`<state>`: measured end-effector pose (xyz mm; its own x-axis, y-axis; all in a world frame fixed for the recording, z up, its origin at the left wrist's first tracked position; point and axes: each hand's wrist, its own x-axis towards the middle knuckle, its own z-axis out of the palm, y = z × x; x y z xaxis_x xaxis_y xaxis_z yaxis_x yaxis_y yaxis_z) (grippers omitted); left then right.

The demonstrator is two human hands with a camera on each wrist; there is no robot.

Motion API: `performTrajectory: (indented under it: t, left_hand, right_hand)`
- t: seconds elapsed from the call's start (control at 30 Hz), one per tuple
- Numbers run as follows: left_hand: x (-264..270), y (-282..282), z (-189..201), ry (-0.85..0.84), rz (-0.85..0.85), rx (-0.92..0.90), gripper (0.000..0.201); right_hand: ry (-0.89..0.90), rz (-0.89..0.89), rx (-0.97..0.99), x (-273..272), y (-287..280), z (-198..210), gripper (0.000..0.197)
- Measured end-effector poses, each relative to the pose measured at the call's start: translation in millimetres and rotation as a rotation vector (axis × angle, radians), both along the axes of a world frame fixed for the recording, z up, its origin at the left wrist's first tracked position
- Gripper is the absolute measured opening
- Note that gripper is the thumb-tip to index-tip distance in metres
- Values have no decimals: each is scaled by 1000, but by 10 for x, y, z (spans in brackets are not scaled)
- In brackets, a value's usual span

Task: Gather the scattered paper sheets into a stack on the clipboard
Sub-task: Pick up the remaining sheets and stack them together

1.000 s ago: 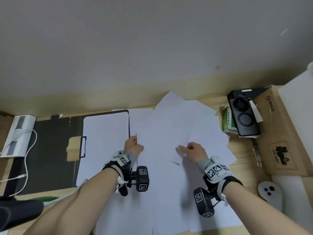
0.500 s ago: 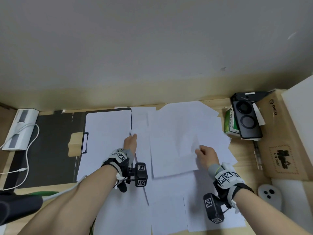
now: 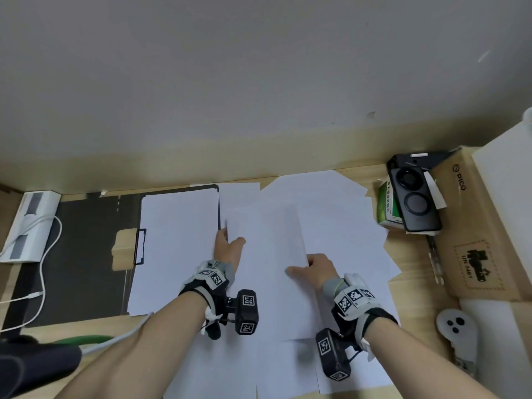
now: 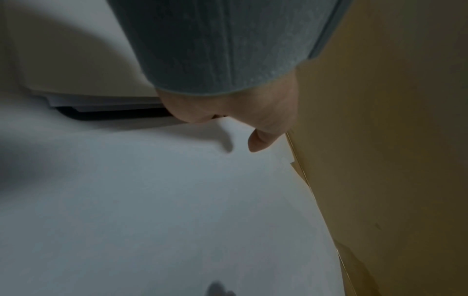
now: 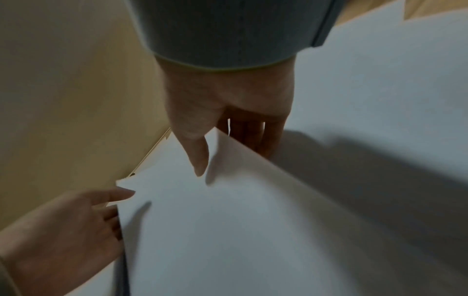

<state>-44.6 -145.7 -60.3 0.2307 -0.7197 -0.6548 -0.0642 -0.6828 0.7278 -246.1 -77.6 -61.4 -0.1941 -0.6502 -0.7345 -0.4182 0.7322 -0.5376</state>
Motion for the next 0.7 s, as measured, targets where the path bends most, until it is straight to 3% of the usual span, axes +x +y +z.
performTrajectory:
  t: [0.17,0.3,0.47,0.53,0.7]
  left_hand:
    - [21,11,-2,-31,-95,-30,43]
    - [6,-23,24,-86,-170,12,53]
    - [-94,-10,-48,-207,-318,-10,53]
    - [-213,26,-37,-204,-378,-22,53]
    - [-551,136,-15,-215,-587,6,54]
  right_hand:
    - [-11,-74,-80,23,30,-7,3]
    - [67,-213,-116,-324,89,-23,29]
    - [118,-564,-166,-789,341,18,36]
    - [100,-637,-159,-872,447,60,31]
    - [107,-606,-97,-898,571,42,12]
